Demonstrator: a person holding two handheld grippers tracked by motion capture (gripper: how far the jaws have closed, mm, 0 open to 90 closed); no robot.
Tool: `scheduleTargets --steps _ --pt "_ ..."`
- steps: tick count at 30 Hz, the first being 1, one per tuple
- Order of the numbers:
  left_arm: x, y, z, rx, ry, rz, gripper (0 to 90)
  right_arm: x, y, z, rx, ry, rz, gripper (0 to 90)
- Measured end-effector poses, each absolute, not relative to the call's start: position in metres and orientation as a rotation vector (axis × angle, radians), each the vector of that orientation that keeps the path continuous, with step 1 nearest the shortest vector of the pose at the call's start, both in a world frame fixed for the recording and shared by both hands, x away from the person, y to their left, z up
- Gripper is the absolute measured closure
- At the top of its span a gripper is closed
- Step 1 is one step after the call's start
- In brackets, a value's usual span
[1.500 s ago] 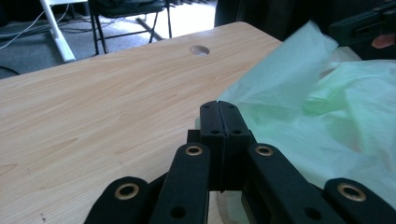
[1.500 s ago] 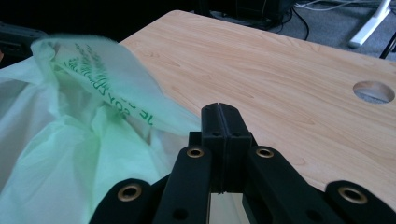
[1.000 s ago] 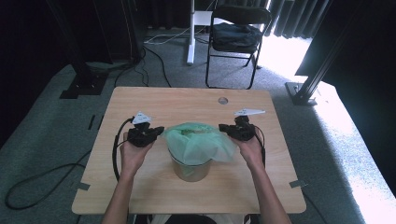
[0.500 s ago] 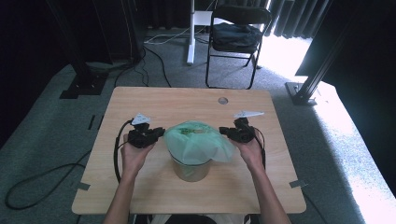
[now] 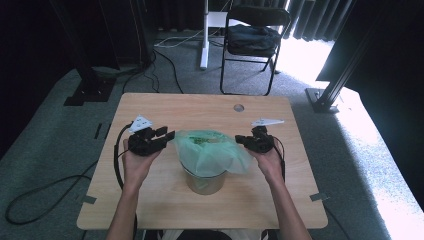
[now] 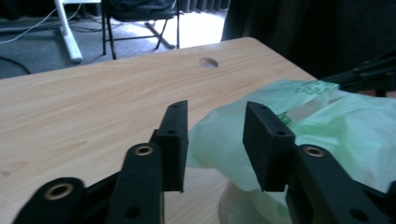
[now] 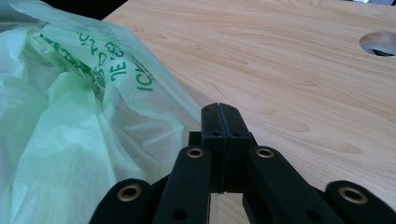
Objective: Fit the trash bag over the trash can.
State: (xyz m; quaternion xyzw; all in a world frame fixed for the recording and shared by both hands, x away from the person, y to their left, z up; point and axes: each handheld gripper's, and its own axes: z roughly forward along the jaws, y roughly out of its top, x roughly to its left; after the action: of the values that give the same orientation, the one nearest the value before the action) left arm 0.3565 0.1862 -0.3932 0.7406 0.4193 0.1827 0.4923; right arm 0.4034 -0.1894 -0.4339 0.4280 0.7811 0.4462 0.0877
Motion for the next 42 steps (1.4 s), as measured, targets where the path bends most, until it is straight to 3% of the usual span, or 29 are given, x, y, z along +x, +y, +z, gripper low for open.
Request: scheduleTargets --steps 13,15,18,21,28,42 --pt "0.363 0.168 -0.389 1.855 0.999 0.531 53.6 0.401 -0.192 -0.431 1.262 2.311 1.348 90.0" --pt "0.369 0.168 -0.392 1.867 1.028 0.533 61.6 0.401 -0.193 -0.431 1.264 2.309 1.348 90.0" --pt "0.379 0.168 -0.399 1.885 1.055 0.517 83.3 0.402 -0.194 -0.431 1.268 2.304 1.347 90.0" --pt "0.387 0.165 -0.406 1.911 1.083 0.507 89.7 0.404 -0.195 -0.432 1.286 2.302 1.340 90.0" --pt "0.399 0.167 -0.428 1.959 1.168 0.410 89.7 0.405 -0.198 -0.441 1.338 2.316 1.305 90.0" --pt "0.387 0.174 -0.452 2.002 1.200 0.350 85.4 0.396 -0.204 -0.452 1.354 2.355 1.262 90.0"
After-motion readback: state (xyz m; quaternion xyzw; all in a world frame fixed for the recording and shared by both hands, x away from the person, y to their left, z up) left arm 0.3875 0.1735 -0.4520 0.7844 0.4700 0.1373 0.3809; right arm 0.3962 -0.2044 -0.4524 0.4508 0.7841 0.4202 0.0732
